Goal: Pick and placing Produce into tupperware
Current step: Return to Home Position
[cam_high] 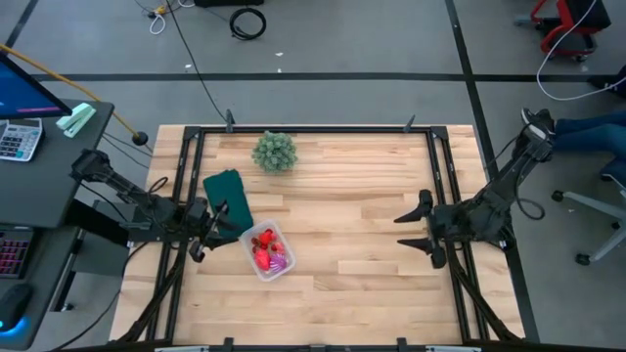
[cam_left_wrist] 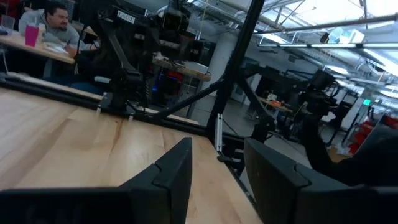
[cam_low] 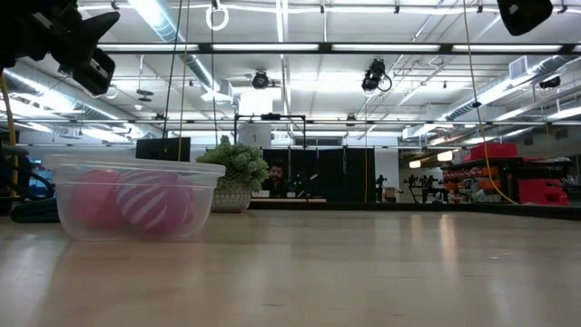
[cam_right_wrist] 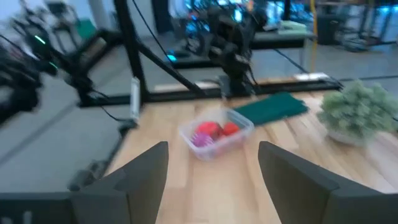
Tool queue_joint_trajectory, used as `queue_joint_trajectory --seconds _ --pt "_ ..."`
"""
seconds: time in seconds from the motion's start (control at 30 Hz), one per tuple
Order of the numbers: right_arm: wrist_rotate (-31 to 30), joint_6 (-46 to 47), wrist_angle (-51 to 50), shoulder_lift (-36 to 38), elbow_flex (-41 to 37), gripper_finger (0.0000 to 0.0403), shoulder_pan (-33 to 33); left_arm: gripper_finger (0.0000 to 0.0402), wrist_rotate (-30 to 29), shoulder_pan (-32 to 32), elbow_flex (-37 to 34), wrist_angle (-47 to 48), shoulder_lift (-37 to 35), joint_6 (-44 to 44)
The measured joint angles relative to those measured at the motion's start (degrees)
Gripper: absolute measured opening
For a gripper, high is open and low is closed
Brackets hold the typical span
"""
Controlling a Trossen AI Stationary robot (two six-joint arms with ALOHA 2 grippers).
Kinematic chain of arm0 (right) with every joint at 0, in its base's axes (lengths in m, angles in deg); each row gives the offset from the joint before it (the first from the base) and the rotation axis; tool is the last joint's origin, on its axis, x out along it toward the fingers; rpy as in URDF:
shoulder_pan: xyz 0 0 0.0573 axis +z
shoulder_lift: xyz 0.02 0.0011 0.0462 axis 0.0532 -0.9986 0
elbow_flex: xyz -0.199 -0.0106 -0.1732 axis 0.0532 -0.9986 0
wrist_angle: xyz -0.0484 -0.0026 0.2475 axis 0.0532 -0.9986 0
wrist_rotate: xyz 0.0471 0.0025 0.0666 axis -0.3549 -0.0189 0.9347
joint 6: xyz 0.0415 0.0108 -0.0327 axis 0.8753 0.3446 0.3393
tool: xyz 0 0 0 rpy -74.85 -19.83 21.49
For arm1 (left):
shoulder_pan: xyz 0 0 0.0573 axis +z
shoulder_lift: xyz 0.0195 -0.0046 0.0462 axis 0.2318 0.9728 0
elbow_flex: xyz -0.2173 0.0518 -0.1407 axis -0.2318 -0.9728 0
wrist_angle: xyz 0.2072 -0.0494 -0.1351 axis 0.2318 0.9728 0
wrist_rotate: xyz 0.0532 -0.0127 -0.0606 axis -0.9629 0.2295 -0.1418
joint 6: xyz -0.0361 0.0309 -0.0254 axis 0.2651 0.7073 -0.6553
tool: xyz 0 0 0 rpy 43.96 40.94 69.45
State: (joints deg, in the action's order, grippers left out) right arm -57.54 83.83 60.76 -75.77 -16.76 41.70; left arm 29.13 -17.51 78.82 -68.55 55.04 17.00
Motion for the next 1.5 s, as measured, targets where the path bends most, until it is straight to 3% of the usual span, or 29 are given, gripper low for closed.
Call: queue_joint_trajectory --seconds 0.23,0.57,0.87,1.17,1.5 --pt "9.02 -3.38 -1.97 10.85 -0.21 0.0258 0.02 0.0143 -0.5 0.19 -0.02 -1.33 -0.04 -1.57" --pt "8.77 -3.67 2.74 18.11 -10.53 0.0258 -0.02 0.0148 -0.66 0.33 -0.06 -15.92 -0.15 5.82" --pt "9.06 -1.54 3.05 25.55 -16.29 0.0258 0.0 0.0149 -0.66 0.33 -0.06 -12.83 -0.05 6.56" --pt "8.78 -0.63 13.77 25.8 -24.52 0.0258 -0.02 0.014 -0.66 0.33 -0.08 -9.7 0.0 5.44" --pt "8.76 -1.68 18.11 25.78 -28.66 0.0258 -0.16 0.0153 -0.66 0.33 -0.08 -4.55 -0.02 5.48"
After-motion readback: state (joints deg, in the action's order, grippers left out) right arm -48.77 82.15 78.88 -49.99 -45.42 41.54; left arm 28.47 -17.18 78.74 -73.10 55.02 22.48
